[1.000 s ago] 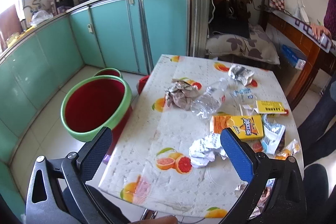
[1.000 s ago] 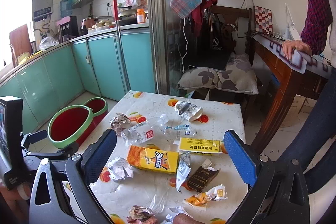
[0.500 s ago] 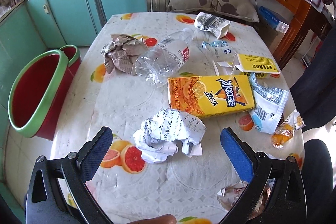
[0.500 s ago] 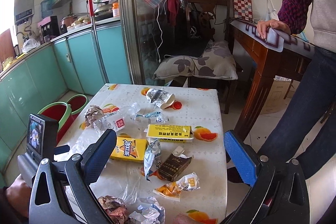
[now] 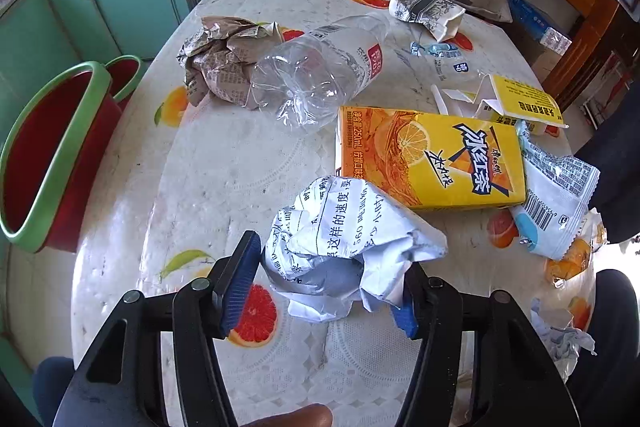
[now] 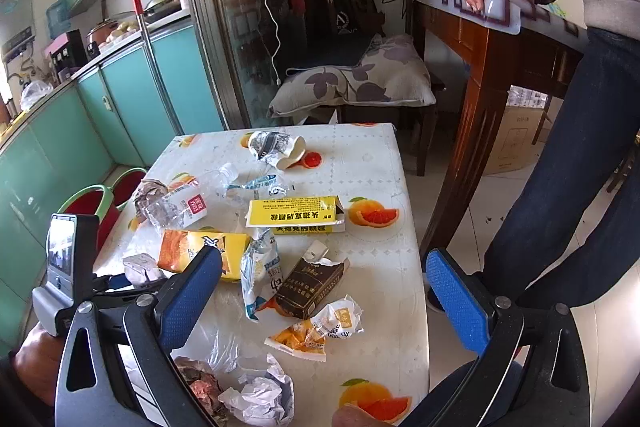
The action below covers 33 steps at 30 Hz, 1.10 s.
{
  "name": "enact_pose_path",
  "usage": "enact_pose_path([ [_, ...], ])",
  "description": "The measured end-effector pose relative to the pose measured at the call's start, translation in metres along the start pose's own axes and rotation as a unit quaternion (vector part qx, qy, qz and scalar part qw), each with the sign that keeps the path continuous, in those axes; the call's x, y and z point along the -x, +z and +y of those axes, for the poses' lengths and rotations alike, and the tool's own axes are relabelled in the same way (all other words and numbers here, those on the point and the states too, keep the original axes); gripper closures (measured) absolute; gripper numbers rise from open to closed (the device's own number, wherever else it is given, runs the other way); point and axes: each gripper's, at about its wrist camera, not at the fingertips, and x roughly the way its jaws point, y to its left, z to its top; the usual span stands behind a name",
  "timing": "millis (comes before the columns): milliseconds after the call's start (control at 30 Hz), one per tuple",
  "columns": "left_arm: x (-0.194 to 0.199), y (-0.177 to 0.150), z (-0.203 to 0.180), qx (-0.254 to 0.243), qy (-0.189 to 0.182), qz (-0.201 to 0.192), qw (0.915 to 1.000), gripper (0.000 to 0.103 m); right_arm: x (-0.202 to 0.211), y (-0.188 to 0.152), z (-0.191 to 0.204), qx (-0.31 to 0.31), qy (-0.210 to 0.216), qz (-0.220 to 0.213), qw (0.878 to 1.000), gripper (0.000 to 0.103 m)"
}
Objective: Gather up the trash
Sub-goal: 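Grasp the crumpled white bag with the left tool while the right tool reaches toward the brown box, then grasp the brown cigarette box with the right tool while the left tool holds the white bag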
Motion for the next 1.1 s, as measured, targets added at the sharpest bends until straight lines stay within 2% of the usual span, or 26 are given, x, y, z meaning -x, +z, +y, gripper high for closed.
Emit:
enact_pose_path([
  [233,0.021,0.002,0.005,-0.004,0.013,-0.031,0.9994,0.051,-0.030,-0.005,-0.004,-0.015,0.006,0.045,0.999,0.000],
  [533,0.071,-0.001,0.015,0.005,0.002,-0.088,0.9961,0.051,-0.094,-0.018,-0.013,-0.038,0.011,0.130,0.991,0.000],
  [700,0.087,-0.006,0.024,0.019,-0.012,-0.099,0.9949,0.051,-0.129,-0.018,-0.011,-0.030,0.006,0.159,0.987,0.001],
  [900,0.102,-0.013,0.028,0.025,-0.005,-0.117,0.9928,0.051,-0.168,-0.017,-0.007,-0.039,0.004,0.202,0.979,0.002],
  [967,0.106,-0.015,0.029,0.026,-0.006,-0.121,0.9923,0.051,-0.177,-0.019,0.001,-0.025,-0.001,0.215,0.976,0.002],
  [1033,0.109,-0.018,0.031,0.031,-0.010,-0.124,0.9918,0.051,-0.182,-0.020,0.007,-0.014,-0.006,0.223,0.975,0.009],
  [1067,0.110,-0.020,0.033,0.031,-0.009,-0.126,0.9915,0.051,-0.184,-0.021,0.010,-0.010,-0.010,0.228,0.974,0.023],
  [1100,0.111,-0.021,0.032,0.031,-0.007,-0.129,0.9912,0.051,-0.187,-0.022,0.013,-0.006,-0.015,0.234,0.972,0.042],
])
